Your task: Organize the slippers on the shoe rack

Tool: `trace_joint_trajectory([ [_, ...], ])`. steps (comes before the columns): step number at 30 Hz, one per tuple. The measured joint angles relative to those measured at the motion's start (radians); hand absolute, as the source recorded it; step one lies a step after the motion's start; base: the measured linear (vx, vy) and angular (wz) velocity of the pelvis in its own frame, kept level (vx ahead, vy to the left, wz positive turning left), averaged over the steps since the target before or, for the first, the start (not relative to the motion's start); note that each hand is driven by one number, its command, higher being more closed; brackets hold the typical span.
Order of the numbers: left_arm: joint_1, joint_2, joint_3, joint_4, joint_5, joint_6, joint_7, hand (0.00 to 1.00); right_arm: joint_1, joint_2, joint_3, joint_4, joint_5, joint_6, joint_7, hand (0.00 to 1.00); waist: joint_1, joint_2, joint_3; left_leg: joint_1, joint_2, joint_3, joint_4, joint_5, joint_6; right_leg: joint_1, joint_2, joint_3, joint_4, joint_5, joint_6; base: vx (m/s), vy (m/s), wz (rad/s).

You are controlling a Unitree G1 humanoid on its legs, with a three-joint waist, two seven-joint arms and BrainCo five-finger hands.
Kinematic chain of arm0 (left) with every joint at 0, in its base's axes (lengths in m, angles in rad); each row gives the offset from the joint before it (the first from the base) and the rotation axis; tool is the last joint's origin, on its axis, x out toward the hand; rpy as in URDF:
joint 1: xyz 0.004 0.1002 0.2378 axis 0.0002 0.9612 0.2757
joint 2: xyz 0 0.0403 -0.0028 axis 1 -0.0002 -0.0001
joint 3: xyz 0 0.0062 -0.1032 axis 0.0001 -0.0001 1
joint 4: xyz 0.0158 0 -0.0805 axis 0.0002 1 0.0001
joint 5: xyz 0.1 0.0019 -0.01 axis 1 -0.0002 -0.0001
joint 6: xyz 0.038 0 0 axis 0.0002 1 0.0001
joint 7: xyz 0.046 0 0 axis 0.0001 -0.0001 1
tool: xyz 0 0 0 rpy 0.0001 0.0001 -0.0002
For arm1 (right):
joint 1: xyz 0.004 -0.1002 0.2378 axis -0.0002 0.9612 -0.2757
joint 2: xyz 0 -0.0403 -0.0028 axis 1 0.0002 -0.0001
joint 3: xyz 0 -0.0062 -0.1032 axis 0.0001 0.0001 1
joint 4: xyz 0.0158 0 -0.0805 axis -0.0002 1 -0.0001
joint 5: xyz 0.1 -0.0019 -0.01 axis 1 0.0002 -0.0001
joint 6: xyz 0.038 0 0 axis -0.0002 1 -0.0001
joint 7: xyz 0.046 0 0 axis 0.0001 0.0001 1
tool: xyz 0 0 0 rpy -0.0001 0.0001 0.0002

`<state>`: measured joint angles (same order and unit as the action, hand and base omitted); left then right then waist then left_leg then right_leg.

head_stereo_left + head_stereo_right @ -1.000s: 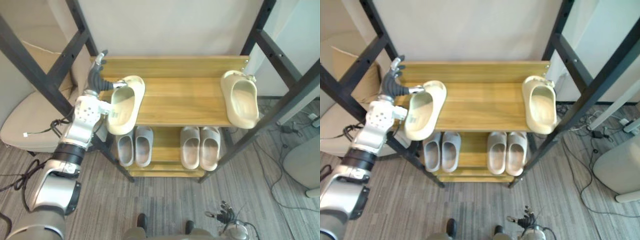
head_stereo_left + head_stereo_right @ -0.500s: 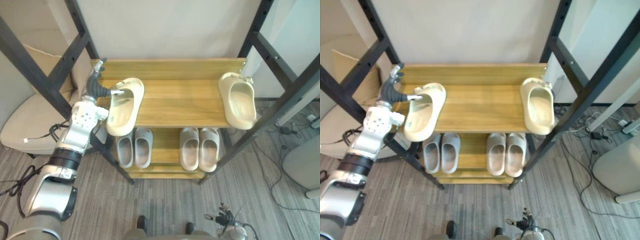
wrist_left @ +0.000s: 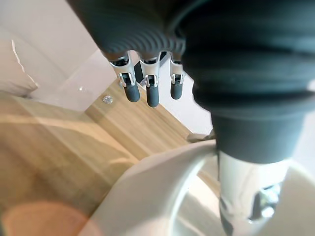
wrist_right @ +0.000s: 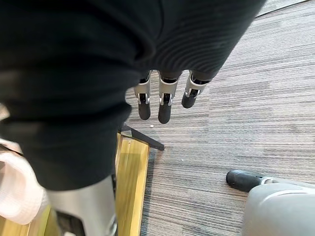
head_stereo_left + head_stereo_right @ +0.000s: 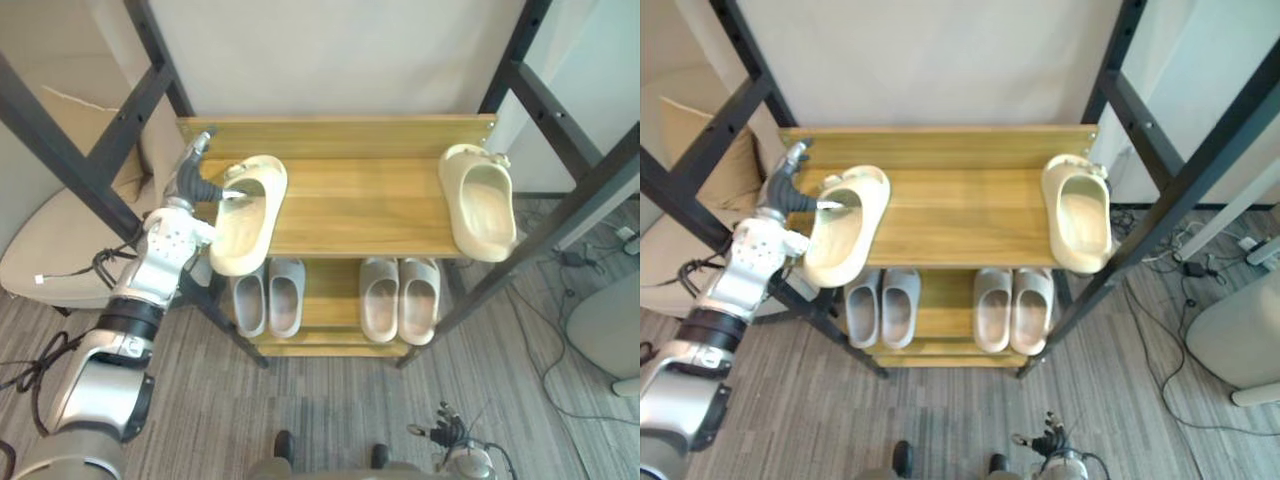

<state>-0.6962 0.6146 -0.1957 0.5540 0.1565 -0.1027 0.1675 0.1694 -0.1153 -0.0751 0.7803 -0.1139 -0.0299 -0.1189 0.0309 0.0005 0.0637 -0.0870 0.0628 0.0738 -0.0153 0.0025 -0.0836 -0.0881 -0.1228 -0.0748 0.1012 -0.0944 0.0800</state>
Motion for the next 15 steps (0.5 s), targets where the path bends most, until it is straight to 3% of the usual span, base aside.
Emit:
trace_joint_trajectory([
  [3, -0.021, -0.002, -0.001, 0.027, 0.001, 0.001, 0.000, 0.00, -0.001, 0.005, 0.000, 0.000, 0.000, 0.000, 0.000, 0.00, -0.001, 0.001, 0.001, -0.001, 0.001, 0.001, -0.001, 0.000, 0.000, -0.002, 0.001, 0.000, -0.001, 0.000, 0.000, 0.00, 0.000, 0.00],
  [4, -0.028, -0.002, -0.001, 0.038, 0.002, 0.001, 0.000, 1.00, -0.002, 0.007, -0.001, 0.000, 0.001, 0.000, 0.000, 0.00, -0.001, 0.002, 0.002, -0.001, 0.002, 0.002, -0.001, 0.000, 0.000, -0.002, 0.002, 0.001, -0.001, 0.000, 0.000, 0.00, 0.000, 0.00],
  [15, -0.096, -0.003, -0.021, 0.107, 0.019, 0.009, 0.003, 1.00, -0.001, 0.030, -0.036, -0.001, 0.004, 0.000, -0.001, 0.00, -0.006, 0.006, 0.011, 0.000, 0.009, 0.027, -0.002, 0.000, 0.000, -0.015, 0.002, 0.027, 0.000, 0.009, 0.002, 0.00, -0.003, -0.06],
])
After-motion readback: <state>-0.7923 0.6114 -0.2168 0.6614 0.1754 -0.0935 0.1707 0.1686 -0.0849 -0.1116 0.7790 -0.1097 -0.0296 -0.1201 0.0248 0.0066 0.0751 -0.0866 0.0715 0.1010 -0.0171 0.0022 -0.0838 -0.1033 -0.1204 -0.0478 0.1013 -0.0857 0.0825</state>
